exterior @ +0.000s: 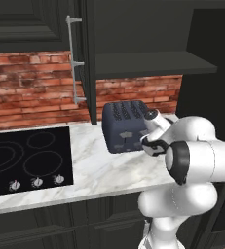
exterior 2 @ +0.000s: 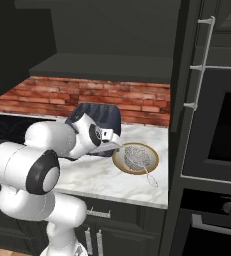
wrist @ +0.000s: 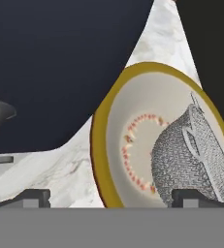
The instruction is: Open the cabinet and setup a tea strainer by placing it in the bowl upright.
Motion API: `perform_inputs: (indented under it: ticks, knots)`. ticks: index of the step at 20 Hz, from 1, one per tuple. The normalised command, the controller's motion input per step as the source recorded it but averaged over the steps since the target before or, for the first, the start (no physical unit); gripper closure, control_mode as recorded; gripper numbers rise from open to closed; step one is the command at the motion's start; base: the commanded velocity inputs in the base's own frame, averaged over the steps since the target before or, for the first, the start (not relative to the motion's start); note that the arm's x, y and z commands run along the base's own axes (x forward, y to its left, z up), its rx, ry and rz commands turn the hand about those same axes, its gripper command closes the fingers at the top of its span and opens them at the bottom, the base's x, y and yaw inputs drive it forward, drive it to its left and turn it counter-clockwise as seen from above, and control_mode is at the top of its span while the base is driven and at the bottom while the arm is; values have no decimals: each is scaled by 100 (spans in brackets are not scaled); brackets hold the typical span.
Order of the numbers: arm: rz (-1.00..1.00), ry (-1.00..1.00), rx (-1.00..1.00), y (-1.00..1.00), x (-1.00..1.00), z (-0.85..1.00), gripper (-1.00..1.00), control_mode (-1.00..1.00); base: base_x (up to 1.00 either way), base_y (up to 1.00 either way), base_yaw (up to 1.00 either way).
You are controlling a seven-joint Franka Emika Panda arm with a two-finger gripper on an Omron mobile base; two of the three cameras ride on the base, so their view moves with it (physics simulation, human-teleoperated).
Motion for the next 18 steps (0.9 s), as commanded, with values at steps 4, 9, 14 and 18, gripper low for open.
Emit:
perform_inputs:
  ticks: [4, 9, 14, 18]
  knots:
    - [-13, 0, 2, 0, -18, 44, -100, -100, 0, 0, 0]
    - [-19, -5, 16, 0, -53, 85, -100, -100, 0, 0, 0]
    - [-16, -2, 30, -7, -65, 77, -100, -100, 0, 0, 0]
    - [-17, 0, 38, -29, -11, 43, -100, -100, 0, 0, 0]
